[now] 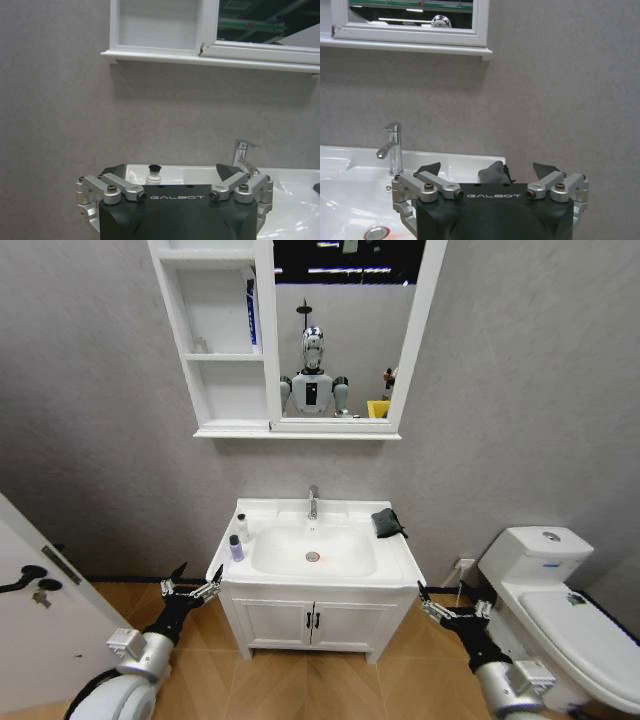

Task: Move facial cleanser and shampoo from washbasin to cabinet, then wipe washbasin with towel.

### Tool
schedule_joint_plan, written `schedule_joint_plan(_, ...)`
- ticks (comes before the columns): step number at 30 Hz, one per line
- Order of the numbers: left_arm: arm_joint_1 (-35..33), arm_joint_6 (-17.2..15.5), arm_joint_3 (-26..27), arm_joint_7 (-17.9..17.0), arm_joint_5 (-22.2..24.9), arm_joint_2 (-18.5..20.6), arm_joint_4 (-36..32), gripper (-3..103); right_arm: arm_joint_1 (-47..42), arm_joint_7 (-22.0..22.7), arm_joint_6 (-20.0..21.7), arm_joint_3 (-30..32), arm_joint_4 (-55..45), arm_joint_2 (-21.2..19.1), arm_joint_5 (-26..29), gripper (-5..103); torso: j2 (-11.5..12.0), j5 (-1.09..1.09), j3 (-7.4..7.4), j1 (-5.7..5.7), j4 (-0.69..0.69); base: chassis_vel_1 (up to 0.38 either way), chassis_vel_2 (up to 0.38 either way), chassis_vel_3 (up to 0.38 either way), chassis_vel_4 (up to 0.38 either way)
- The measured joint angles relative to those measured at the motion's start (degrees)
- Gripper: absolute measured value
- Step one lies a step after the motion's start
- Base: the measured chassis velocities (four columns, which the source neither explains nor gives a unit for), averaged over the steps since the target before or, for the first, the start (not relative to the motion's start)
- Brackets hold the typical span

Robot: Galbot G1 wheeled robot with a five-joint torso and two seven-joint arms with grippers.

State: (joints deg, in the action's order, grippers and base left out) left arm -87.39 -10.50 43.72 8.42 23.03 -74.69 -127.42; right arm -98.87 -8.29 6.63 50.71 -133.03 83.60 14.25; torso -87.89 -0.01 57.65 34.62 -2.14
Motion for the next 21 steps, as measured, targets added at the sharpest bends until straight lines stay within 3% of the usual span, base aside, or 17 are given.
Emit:
schedule_joint_plan(6, -1.1, 0.7, -1.7, 0.9, -2.7, -1.6, 0.1, 100, 1.0, 1.2, -0.1, -0.1, 0.1, -0.3, 0.8, 100, 0.0, 0.02, 0.02, 0.07, -0.01, -0.150, 0.159, 0.125, -0.117)
schedule_joint_plan(14, -3.1, 3.6, -2.4, 2.5, -4.7, -3.1, 3.3, 100, 4.4, 2.8, 2.7, 0.5, -0.6, -1.1, 2.5, 100, 0.0, 0.01, -0.02, -0.07, 0.00, 0.000, 0.000, 0.000, 0.000)
schedule_joint_plan(21, -4.2, 8.6, -4.0, 5.9, -6.9, -3.9, 9.4, 100, 9.7, 5.0, 6.9, 0.8, -1.1, -2.4, 4.4, 100, 0.0, 0.01, 0.00, 0.00, 0.00, 0.015, -0.012, -0.012, 0.013)
